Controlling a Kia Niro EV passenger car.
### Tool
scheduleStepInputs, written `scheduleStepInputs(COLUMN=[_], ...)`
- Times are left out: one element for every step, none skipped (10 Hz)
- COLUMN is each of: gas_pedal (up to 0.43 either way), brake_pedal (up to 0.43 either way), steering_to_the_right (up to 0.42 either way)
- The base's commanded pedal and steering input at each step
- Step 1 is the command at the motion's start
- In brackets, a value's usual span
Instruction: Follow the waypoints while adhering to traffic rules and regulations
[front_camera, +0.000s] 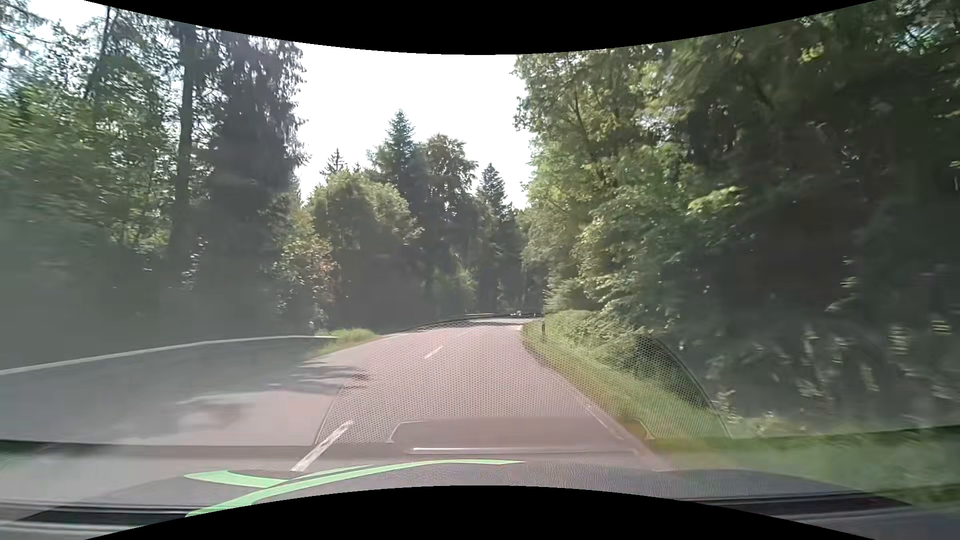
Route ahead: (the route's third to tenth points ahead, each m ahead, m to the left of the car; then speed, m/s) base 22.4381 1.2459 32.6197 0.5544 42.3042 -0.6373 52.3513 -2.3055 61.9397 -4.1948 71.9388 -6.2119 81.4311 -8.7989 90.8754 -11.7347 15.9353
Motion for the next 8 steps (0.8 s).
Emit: scheduleStepInputs(gas_pedal=[0.177,0.169,0.169,0.157,0.150,0.138,0.138,0.130], brake_pedal=[0.000,0.000,0.000,0.000,0.000,0.000,0.000,0.000], steering_to_the_right=[0.011,0.012,0.012,0.013,0.015,0.016,0.016,0.016])
